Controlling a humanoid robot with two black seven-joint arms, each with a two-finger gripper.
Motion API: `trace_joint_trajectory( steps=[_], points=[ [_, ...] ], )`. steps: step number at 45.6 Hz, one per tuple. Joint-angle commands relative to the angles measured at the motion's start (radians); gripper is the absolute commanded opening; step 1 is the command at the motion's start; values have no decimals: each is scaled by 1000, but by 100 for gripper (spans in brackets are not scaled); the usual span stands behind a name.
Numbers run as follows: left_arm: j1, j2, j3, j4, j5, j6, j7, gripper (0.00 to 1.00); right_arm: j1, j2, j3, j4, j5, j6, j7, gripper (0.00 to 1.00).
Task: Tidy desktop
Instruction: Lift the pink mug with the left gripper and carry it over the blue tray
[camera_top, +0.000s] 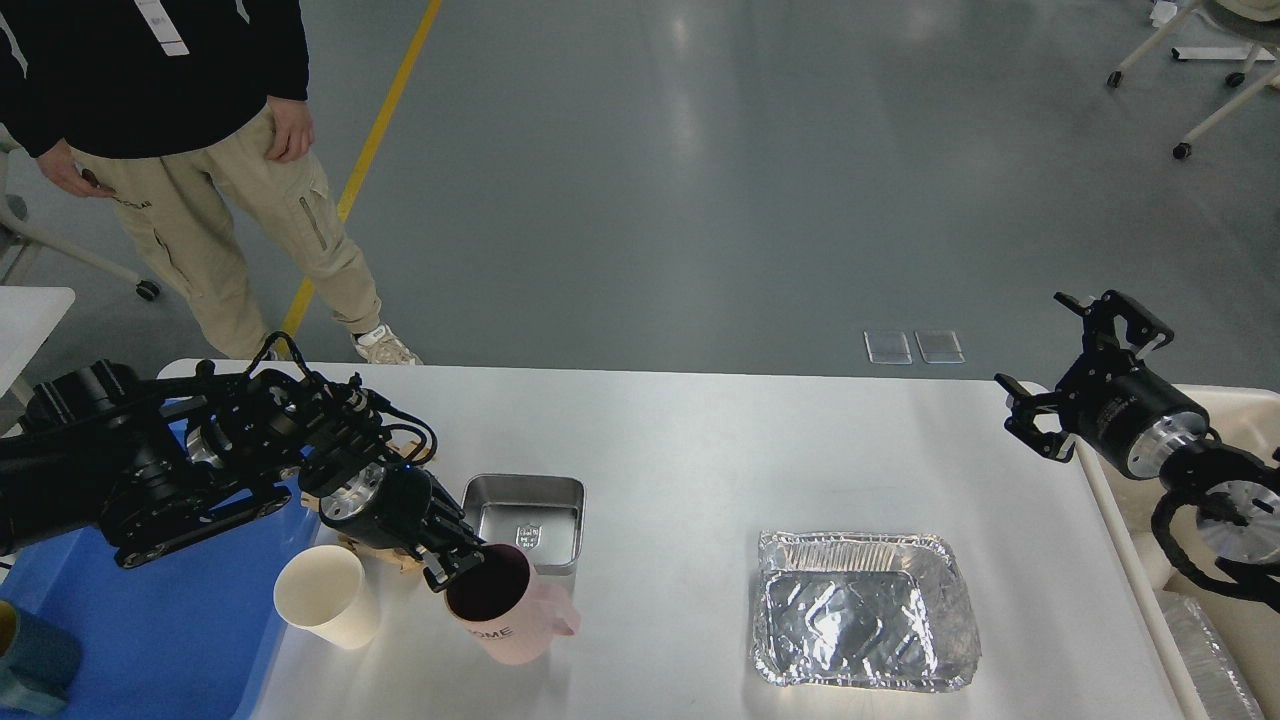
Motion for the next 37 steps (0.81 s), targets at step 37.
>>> trace_joint_trajectory(
  steps=[37],
  points=[
    [-112, 426, -264, -245, -171, -109, -48, 5, 3, 2, -9, -6, -34, 0, -2, 100]
  ],
)
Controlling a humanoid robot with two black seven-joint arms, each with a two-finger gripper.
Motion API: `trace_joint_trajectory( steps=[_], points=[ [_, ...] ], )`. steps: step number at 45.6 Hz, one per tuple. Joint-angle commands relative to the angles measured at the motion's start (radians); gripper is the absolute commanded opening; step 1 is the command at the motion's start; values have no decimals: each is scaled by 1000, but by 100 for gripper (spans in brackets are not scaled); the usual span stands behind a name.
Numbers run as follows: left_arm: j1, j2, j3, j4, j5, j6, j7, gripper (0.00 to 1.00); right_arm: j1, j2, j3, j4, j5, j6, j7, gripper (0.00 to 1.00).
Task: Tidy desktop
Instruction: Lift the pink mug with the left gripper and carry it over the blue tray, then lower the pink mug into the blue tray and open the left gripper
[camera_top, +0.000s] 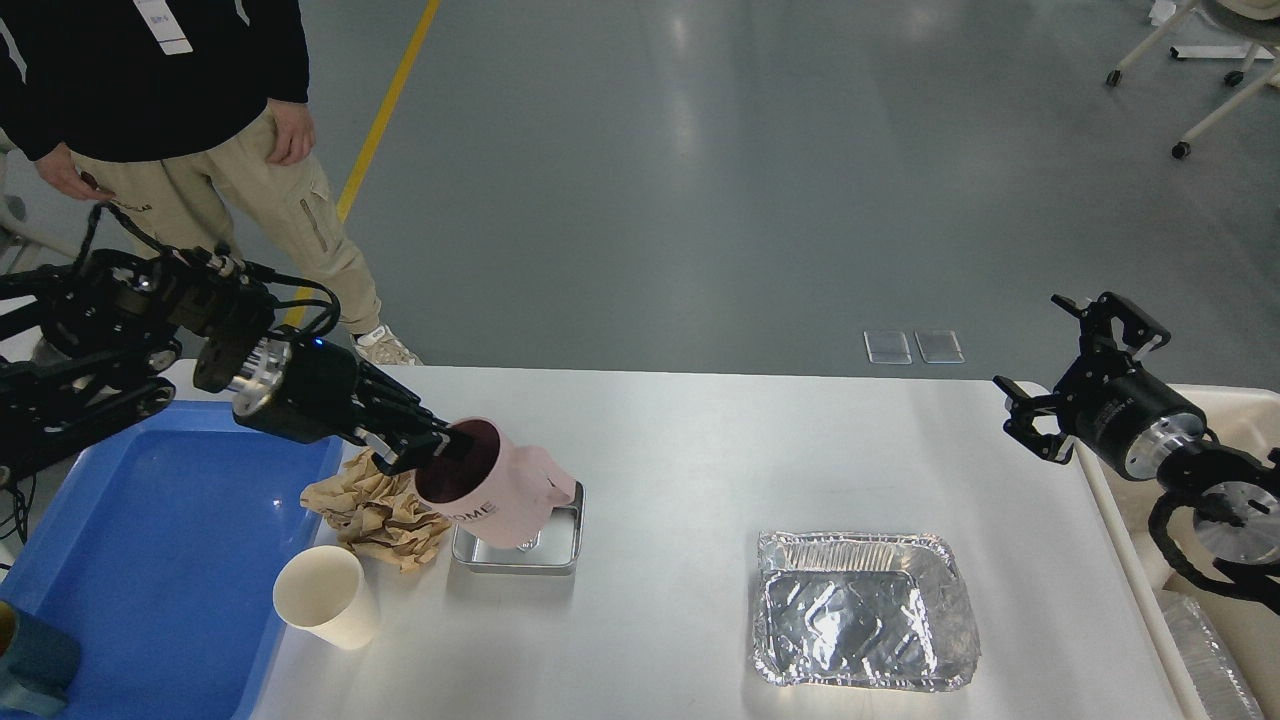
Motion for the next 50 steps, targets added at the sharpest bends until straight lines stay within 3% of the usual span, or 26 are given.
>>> trace_joint_trajectory(
  steps=[1, 11, 20, 36, 50],
  points=[
    [-7, 132, -54, -36, -39, -1, -10, 5, -2, -1, 2, 2, -14, 0, -2, 100],
    [19, 406, -53, -135, -47, 10, -35, 5, 1, 5, 8, 3, -14, 1, -2, 100],
    [65, 537, -50, -159, -39, 16, -52, 6, 20, 11, 6, 3, -14, 1, -2, 100],
    [173, 615, -50, -143, 117, 34, -93, 6, 35, 11, 8, 3, -14, 6, -2, 100],
    [236, 624, -48, -120, 274, 134, -101, 6, 37, 11, 6, 0, -14, 12, -2, 100]
  ],
)
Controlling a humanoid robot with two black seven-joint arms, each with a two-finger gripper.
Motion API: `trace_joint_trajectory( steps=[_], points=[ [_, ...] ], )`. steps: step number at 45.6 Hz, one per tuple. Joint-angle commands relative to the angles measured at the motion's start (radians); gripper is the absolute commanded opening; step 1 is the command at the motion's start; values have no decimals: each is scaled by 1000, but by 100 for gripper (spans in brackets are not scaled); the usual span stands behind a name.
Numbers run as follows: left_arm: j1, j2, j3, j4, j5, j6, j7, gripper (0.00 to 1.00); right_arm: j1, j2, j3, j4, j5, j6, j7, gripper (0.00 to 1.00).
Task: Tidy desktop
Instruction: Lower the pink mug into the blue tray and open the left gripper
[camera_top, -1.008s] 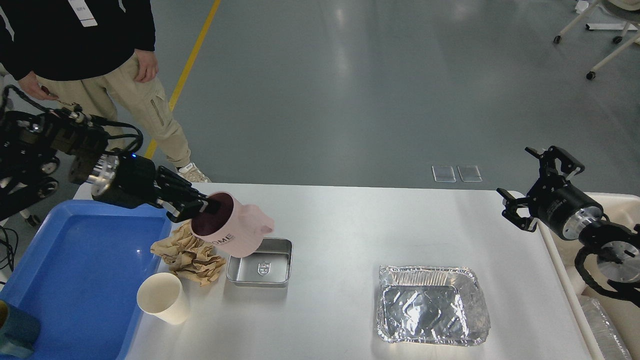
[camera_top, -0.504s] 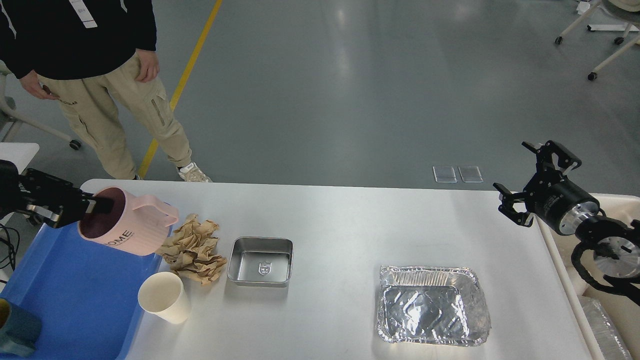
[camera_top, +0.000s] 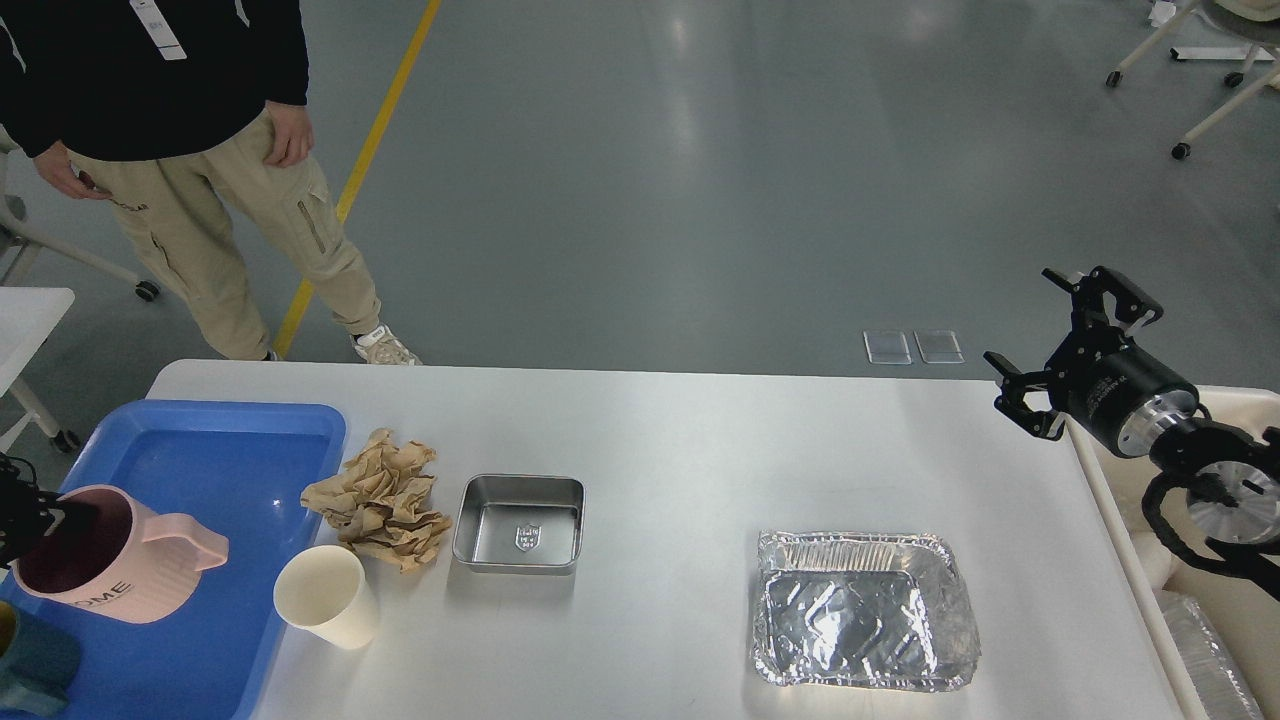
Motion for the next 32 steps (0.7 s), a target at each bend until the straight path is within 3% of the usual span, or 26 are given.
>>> trace_joint_trajectory(
  steps=[1, 9, 17, 32],
  points=[
    [12, 2, 0, 20, 25, 24, 0, 6, -1, 0, -1, -2, 0, 1, 0, 100],
    [47, 4, 0, 45, 51, 55, 0, 6, 1, 0, -1, -2, 0, 1, 0, 100],
    [128, -5, 0, 98, 100, 144, 1, 6, -1, 0, -2, -2, 0, 1, 0, 100],
    [179, -123, 0, 180, 108, 161, 13, 7, -1, -1, -1, -2, 0, -4, 0, 100]
  ],
)
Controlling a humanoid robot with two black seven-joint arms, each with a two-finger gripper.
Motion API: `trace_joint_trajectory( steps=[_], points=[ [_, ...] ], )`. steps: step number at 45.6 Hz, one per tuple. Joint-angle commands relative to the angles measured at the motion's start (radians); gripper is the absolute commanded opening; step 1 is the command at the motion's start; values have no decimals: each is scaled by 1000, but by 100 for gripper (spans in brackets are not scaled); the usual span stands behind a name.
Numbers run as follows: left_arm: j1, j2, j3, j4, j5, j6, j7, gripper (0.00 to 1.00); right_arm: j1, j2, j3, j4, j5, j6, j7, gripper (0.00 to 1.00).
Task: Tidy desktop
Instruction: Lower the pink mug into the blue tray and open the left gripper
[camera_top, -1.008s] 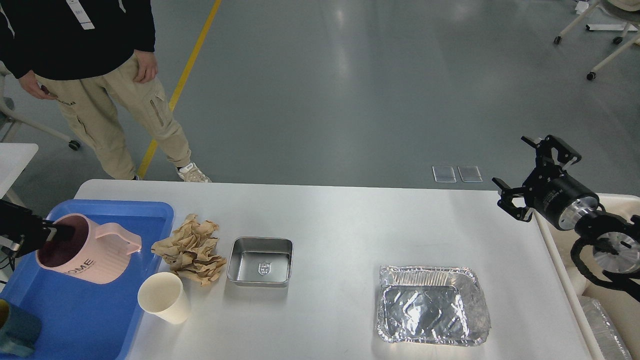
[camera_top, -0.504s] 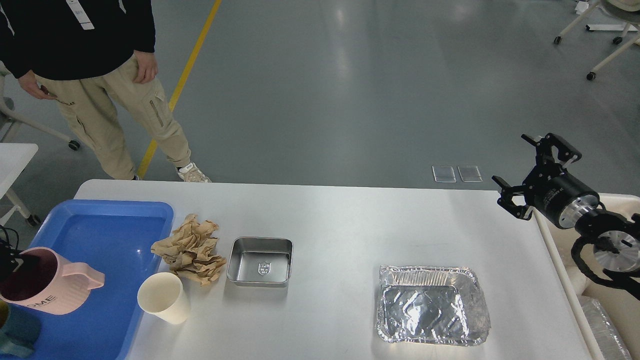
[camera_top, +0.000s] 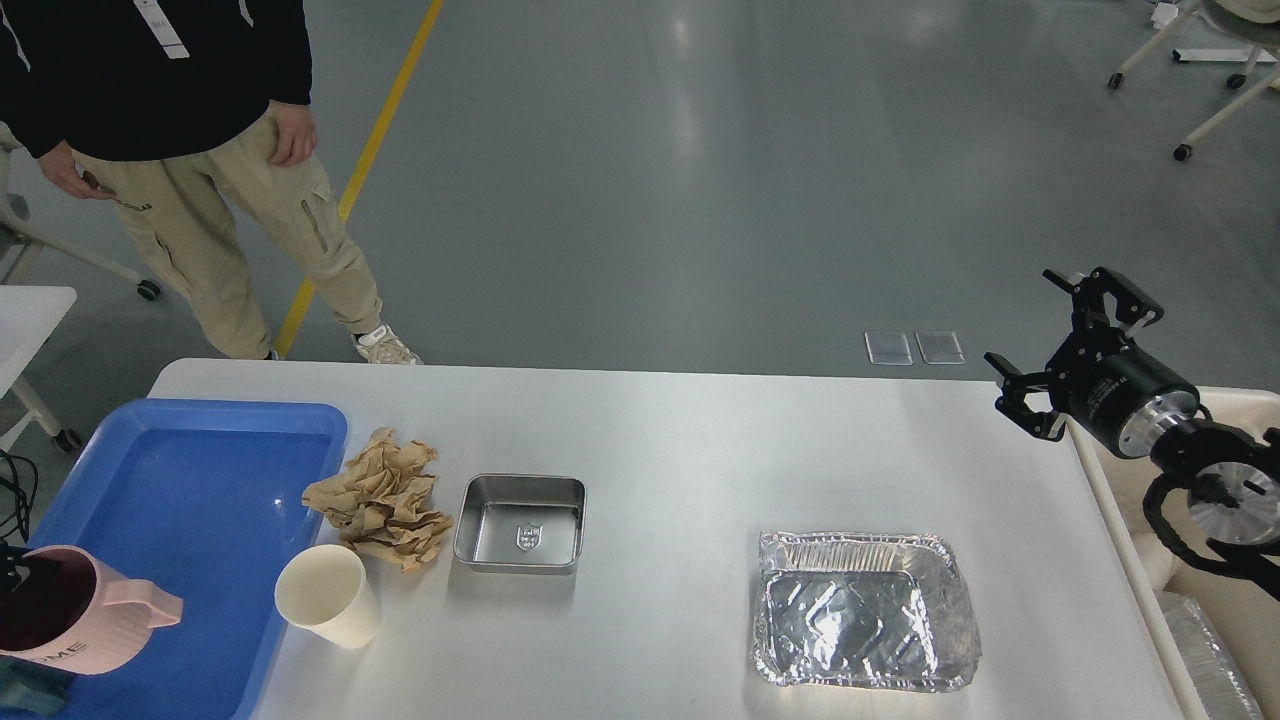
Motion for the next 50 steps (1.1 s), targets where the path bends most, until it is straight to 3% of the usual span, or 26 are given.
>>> trace_joint_trajectory(
  steps=[1, 17, 45, 48, 50],
  points=[
    [31, -46, 1, 28, 0, 10, 5, 7, 0, 0, 1, 0, 0, -4, 0, 100],
    [112, -149, 1, 110, 20, 42, 5, 8, -2, -6, 0, -5, 0, -4, 0, 100],
    [122, -256, 1, 253, 5, 101, 5, 10, -12, -11, 0, -3, 0, -7, 2, 100],
    [122, -271, 1, 253, -7, 101, 5, 13, -12, -11, 0, -3, 0, -7, 2, 100],
    [122, -274, -1, 253, -29, 101, 5, 20, -12, -11, 0, -3, 0, -7, 2, 100]
  ],
)
